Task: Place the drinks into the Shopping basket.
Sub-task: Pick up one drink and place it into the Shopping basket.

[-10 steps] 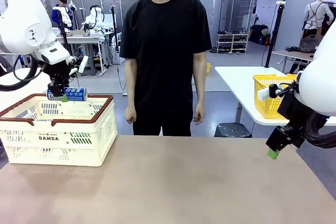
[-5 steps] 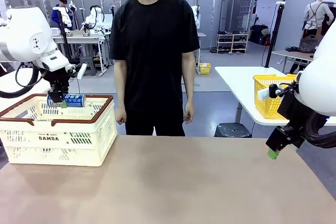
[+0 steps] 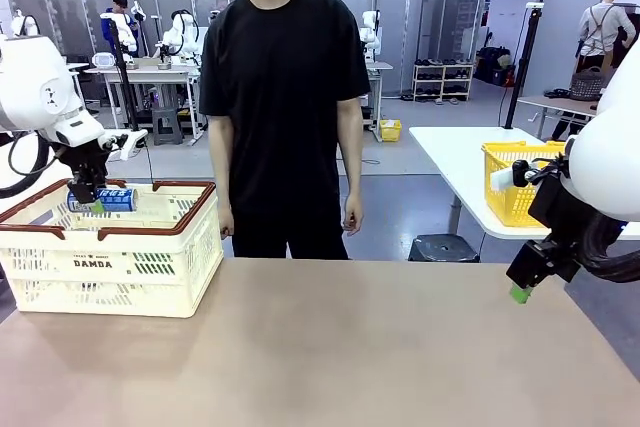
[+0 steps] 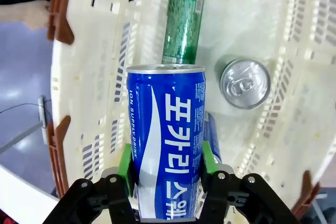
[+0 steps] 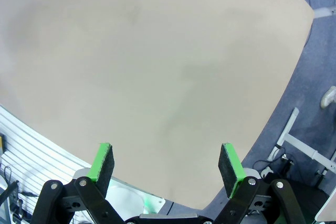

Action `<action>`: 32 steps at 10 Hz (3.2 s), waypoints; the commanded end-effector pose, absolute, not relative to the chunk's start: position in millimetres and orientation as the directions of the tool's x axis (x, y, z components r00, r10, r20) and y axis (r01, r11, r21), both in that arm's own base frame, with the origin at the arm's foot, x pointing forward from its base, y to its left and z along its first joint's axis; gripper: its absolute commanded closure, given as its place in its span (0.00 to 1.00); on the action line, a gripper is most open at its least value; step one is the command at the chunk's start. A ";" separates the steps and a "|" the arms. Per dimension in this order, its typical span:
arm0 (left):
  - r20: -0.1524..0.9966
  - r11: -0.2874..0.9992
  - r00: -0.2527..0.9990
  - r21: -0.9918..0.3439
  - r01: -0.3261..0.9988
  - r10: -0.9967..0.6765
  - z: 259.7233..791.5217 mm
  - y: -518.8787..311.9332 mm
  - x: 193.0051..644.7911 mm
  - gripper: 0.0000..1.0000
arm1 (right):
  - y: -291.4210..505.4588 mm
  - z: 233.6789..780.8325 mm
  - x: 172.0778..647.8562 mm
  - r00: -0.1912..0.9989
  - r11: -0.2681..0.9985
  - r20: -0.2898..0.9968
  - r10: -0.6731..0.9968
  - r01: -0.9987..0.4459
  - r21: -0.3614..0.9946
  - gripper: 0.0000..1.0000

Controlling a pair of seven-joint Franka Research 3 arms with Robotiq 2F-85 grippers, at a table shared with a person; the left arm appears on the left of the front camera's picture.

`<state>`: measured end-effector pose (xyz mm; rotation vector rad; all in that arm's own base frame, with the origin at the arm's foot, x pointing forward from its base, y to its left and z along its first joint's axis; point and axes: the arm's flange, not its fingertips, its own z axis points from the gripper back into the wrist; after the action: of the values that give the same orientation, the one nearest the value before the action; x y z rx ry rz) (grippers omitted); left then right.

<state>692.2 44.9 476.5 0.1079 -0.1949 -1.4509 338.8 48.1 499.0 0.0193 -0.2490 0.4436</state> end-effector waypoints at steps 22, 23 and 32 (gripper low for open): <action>0.105 0.076 0.070 0.052 0.996 -0.992 338.9 42.7 747.1 0.43 | 46.7 497.2 337.4 0.872 0.902 0.244 0.424 -0.431 -0.027 0.00; 0.105 0.076 0.070 0.052 0.996 -0.992 338.9 42.7 747.1 0.43 | 46.7 497.2 337.4 0.872 0.902 0.244 0.424 -0.431 -0.027 0.00; 0.162 0.091 0.078 0.076 0.993 -0.984 309.0 68.8 763.0 0.43 | 46.7 497.2 337.4 0.872 0.902 0.244 0.424 -0.431 -0.027 0.00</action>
<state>750.3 60.6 314.4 -0.0473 -0.1230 -1.4820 338.8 48.1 499.0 0.0193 -0.2490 0.4436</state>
